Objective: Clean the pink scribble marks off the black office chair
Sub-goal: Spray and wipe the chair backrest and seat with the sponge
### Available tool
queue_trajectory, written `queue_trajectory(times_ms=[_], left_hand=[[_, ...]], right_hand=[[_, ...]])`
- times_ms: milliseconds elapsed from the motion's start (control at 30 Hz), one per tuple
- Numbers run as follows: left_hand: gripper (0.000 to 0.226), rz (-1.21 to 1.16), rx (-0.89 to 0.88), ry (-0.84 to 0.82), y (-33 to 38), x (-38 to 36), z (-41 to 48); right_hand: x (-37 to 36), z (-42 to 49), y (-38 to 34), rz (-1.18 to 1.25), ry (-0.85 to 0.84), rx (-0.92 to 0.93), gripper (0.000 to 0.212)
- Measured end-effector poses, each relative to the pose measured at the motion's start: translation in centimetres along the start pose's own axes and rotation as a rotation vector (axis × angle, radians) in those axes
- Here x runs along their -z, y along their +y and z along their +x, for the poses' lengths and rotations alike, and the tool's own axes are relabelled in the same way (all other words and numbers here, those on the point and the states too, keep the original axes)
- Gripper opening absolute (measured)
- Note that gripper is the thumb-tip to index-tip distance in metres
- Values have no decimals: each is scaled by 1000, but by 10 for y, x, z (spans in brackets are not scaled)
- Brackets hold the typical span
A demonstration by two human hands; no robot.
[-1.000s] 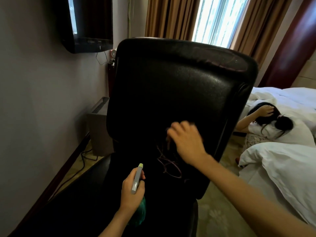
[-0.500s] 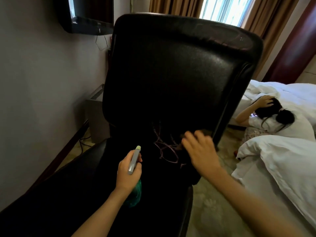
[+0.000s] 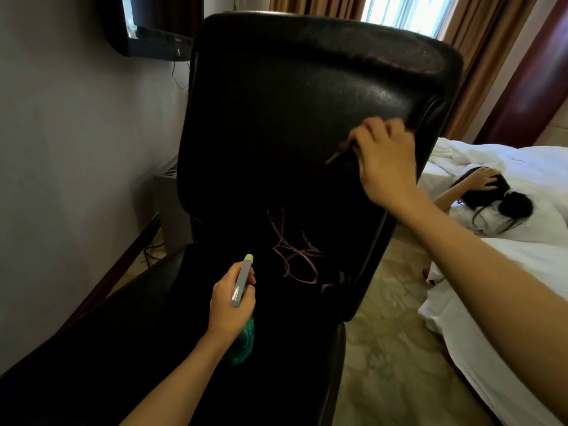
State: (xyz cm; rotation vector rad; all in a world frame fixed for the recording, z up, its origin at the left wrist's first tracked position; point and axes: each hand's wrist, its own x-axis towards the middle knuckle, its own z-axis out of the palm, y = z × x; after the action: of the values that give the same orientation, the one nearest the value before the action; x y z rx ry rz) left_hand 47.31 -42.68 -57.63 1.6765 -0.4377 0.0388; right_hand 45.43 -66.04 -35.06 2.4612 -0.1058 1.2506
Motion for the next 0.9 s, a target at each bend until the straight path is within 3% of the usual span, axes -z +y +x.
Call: queue_trajectory(times_ms=[267, 333, 400, 567, 733, 900], left_hand=[[24, -8, -38, 32, -7, -1, 0], [25, 8, -27, 43, -7, -2, 0], [27, 17, 2, 35, -6, -2, 1], [25, 10, 10, 17, -2, -1, 2], [25, 23, 23, 19, -4, -2, 4], [25, 3, -4, 26, -10, 0, 6]], right_hand=[[-69, -157, -51, -70, -185, 263, 41], [-72, -168, -57, -65, -246, 314, 32], [-60, -155, -62, 7, -227, 242, 35], [-14, -22, -60, 83, 79, 17, 29], [-39, 21, -57, -25, -18, -133, 28], [-98, -99, -96, -39, -153, 204, 42]])
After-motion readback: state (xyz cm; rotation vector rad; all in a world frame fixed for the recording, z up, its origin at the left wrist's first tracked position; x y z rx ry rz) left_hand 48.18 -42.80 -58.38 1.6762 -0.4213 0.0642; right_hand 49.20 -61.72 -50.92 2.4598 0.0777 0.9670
